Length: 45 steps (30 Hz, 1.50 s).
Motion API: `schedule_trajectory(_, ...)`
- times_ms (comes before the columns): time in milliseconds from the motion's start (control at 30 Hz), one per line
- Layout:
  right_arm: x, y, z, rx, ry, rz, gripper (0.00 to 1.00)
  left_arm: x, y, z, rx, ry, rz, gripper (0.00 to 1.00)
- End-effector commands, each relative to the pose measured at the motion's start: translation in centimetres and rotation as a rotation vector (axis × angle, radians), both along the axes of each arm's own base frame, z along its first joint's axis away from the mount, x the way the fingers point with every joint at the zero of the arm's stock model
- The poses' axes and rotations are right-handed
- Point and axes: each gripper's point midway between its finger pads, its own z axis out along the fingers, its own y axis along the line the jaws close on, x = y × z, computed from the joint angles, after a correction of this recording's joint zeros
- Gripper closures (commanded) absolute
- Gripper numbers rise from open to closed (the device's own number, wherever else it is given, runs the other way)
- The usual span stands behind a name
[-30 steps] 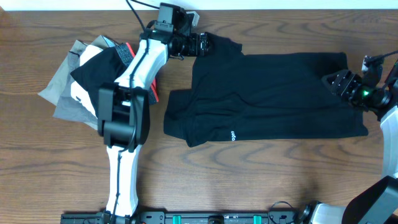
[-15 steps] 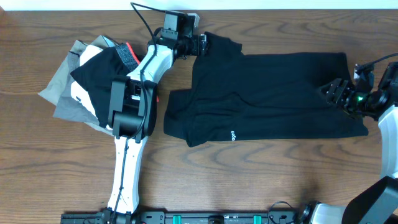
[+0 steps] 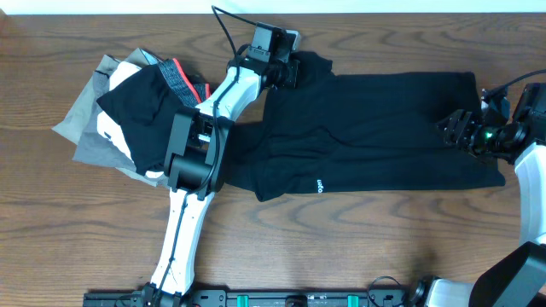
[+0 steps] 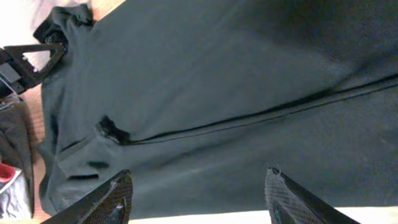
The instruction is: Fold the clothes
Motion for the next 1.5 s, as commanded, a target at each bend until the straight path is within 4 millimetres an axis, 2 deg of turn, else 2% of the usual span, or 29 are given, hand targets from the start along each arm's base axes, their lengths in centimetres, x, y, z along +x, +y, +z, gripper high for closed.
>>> schedule_trajectory(0, 0.4, 0.0, 0.7, -0.021, -0.023, 0.020, 0.34, 0.2, 1.2, -0.4, 0.020, 0.014, 0.014, 0.88)
schedule_trajectory(233, 0.4, 0.1, 0.7, -0.021, -0.023, 0.021, 0.36, -0.2, 2.5, 4.4, 0.107, -0.041, 0.016, 0.91)
schedule_trajectory(400, 0.6, 0.3, 0.7, -0.023, -0.030, 0.030, 0.37, -2.3, 3.1, 6.9, 0.147, -0.015, -0.029, 0.91)
schedule_trajectory(467, 0.7, 0.5, 0.8, -0.024, -0.032, 0.034, 0.37, -3.5, 3.1, 6.7, 0.172, 0.017, -0.055, 0.90)
schedule_trajectory(600, 1.0, 0.6, 0.9, -0.029, -0.046, 0.042, 0.37, -6.6, 3.1, 5.1, 0.216, 0.138, -0.090, 0.90)
schedule_trajectory(733, 1.2, 0.6, 1.0, -0.034, -0.056, 0.042, 0.37, -9.8, 2.2, 4.3, 0.251, 0.241, -0.136, 0.91)
schedule_trajectory(933, 1.8, 0.3, 1.3, -0.042, -0.082, 0.035, 0.37, -16.3, 0.1, 3.3, 0.325, 0.412, -0.241, 0.90)
schedule_trajectory(1033, 2.2, 0.2, 1.5, -0.047, -0.101, 0.033, 0.36, -17.9, 0.6, 2.8, 0.432, 0.444, -0.230, 0.83)
schedule_trajectory(1067, 2.3, 0.1, 1.6, -0.050, -0.106, 0.033, 0.36, -17.8, 1.0, 2.6, 0.472, 0.433, -0.222, 0.75)
schedule_trajectory(1100, 2.4, 0.1, 1.6, -0.052, -0.111, 0.033, 0.36, -17.6, 1.4, 2.7, 0.507, 0.414, -0.212, 0.72)
schedule_trajectory(1133, 2.5, 0.1, 1.7, -0.053, -0.116, 0.032, 0.36, -17.1, 2.0, 2.8, 0.549, 0.388, -0.194, 0.69)
schedule_trajectory(1267, 2.9, -0.1, 1.9, -0.049, -0.128, 0.014, 0.34, -14.8, 3.1, 3.8, 0.609, 0.282, -0.136, 0.48)
schedule_trajectory(1367, 3.0, -0.1, 2.0, -0.051, -0.135, 0.014, 0.34, -13.4, 3.3, 3.7, 0.600, 0.239, -0.145, 0.41)
schedule_trajectory(1467, 3.0, -0.1, 2.0, -0.049, -0.133, 0.012, 0.34, -12.1, 3.5, 3.1, 0.587, 0.211, -0.133, 0.41)
